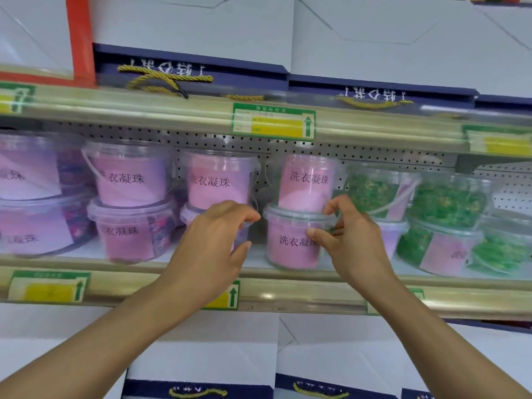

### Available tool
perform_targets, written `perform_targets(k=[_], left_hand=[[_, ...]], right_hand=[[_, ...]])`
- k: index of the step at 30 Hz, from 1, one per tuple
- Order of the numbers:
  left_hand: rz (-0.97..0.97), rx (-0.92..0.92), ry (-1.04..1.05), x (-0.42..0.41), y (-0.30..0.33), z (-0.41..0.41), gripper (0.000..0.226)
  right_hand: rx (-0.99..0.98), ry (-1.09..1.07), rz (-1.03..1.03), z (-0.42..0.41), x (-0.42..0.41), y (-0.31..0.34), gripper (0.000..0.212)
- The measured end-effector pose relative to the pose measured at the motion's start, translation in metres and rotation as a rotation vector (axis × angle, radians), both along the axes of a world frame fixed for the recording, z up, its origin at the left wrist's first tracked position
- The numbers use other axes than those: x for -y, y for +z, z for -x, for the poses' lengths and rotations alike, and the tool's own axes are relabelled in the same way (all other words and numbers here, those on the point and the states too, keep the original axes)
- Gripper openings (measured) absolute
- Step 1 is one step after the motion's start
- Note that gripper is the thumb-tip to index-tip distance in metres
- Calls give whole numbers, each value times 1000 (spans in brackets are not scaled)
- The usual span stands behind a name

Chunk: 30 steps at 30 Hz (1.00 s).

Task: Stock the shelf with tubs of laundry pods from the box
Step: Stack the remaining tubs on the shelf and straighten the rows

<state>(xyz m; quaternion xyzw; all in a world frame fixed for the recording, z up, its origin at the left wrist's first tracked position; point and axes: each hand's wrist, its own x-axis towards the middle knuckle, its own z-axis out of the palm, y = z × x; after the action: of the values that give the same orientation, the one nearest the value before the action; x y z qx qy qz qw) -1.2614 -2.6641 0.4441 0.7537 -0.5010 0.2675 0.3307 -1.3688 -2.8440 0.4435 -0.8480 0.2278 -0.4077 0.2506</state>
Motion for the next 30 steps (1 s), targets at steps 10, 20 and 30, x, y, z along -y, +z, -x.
perform_targets(k=[10, 20, 30], left_hand=[[12, 58, 37, 0, -3, -9, 37], [-2, 136, -10, 21, -2, 7, 41], [-23, 145, -78, 63, -8, 39, 47]], right_hand=[[2, -41, 94, -7, -5, -13, 34], [-13, -58, 104, 15, 2, -20, 49], [-121, -275, 106, 77, 81, -5, 48]])
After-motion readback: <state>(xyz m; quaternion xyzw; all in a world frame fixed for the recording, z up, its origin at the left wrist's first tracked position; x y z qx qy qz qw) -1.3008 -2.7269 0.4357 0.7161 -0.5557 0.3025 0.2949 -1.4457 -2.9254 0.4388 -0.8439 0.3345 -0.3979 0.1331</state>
